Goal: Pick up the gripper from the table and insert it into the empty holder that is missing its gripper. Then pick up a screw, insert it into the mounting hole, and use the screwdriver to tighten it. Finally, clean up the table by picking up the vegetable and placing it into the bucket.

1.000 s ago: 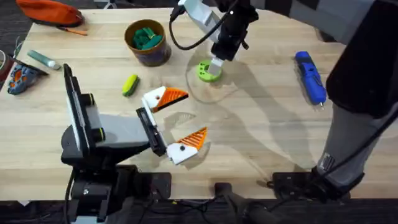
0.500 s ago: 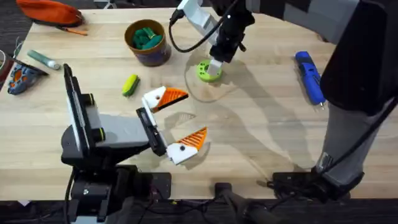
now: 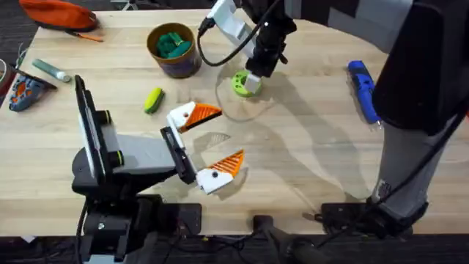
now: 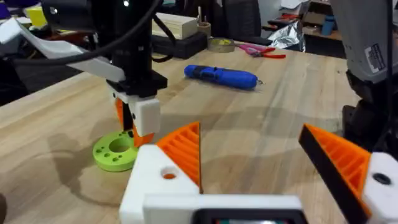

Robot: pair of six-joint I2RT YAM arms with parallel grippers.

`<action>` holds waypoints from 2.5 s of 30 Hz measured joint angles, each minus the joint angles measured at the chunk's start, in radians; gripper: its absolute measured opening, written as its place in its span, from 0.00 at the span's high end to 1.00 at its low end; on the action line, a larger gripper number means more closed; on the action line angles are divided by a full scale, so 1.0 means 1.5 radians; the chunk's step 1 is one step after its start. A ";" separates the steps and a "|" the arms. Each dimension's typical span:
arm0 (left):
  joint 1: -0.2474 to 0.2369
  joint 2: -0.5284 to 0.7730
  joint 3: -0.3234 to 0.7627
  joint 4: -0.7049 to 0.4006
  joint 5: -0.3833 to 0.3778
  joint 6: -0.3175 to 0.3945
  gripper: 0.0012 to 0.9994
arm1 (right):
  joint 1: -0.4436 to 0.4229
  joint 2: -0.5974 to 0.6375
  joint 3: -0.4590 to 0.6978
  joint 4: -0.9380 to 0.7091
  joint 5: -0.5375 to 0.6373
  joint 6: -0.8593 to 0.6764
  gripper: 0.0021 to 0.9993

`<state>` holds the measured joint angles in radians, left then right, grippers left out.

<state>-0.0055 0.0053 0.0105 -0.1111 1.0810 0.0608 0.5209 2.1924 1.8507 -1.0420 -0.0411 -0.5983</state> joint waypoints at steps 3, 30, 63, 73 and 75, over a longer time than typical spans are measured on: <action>0.000 0.000 0.000 0.000 0.000 0.000 0.01 | 0.000 0.002 0.000 -0.001 0.012 0.000 0.54; 0.000 0.000 0.000 0.000 0.000 0.000 0.01 | 0.001 0.002 0.041 -0.026 -0.013 0.015 0.59; 0.000 0.000 0.000 0.000 0.000 0.000 0.01 | 0.002 0.030 0.044 -0.023 -0.018 0.015 0.69; 0.000 0.000 0.000 0.000 0.000 0.000 0.01 | 0.002 0.030 0.044 -0.020 -0.016 0.015 0.78; 0.000 0.000 0.000 0.000 0.000 0.000 0.01 | 0.002 0.030 0.045 -0.020 -0.016 0.015 0.79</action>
<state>-0.0055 0.0051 0.0105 -0.1108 1.0813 0.0608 0.5236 2.2378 1.9176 -1.0726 -0.0647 -0.5758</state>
